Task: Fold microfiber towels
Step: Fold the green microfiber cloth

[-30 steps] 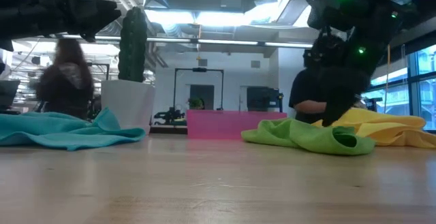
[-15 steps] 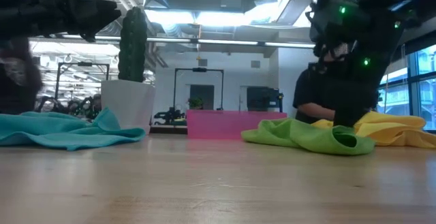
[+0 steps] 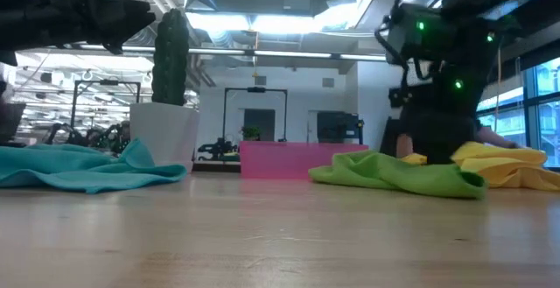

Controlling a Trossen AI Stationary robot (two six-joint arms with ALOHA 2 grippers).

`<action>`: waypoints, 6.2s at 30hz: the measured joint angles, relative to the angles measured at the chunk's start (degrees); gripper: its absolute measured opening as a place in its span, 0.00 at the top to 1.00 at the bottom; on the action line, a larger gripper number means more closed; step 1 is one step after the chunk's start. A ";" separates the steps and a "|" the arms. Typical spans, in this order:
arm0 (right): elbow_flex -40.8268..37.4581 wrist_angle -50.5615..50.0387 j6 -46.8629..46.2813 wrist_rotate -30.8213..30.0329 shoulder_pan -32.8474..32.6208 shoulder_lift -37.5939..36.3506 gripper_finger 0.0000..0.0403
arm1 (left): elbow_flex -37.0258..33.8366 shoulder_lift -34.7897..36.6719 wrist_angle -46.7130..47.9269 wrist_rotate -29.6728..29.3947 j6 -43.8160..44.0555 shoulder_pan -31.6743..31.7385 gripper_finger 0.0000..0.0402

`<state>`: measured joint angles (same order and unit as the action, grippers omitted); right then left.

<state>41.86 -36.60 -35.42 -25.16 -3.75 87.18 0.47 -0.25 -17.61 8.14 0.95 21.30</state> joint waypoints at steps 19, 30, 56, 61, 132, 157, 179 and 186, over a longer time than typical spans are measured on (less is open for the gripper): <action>13.96 -1.75 8.83 -20.14 -14.50 -0.33 0.99 | -0.01 0.00 0.00 0.04 10.62 -0.02 0.62; 15.13 9.90 24.19 -23.81 -21.44 -0.33 0.99 | -0.01 -1.37 1.75 6.23 16.68 -0.78 0.62; 15.13 22.57 35.76 -25.36 -20.04 -0.33 0.99 | 3.71 -32.79 -28.87 -1.07 8.98 -18.69 0.62; 15.13 22.70 35.77 -25.34 -20.04 -0.33 0.99 | 8.46 -42.60 -28.71 -1.08 8.94 -19.45 0.62; 15.11 27.47 35.55 -15.70 -21.20 -0.33 0.95 | 41.30 -90.58 -24.41 -20.92 -31.17 -33.38 0.98; 13.84 19.61 21.46 -5.91 -21.18 -0.33 0.51 | 41.27 -78.69 -9.78 -55.24 -34.28 -45.82 1.00; 1.69 33.09 24.00 16.29 -13.97 -0.33 0.57 | 41.27 -75.98 -10.30 -78.38 -38.78 -51.18 1.00; 1.69 33.73 25.32 17.78 -14.27 -0.33 0.67 | 41.29 -68.05 -16.95 -76.48 -46.33 -50.73 1.00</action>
<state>43.55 -2.87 -10.10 -7.38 -18.02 86.85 41.76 -68.30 -34.56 -68.34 -45.38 -29.43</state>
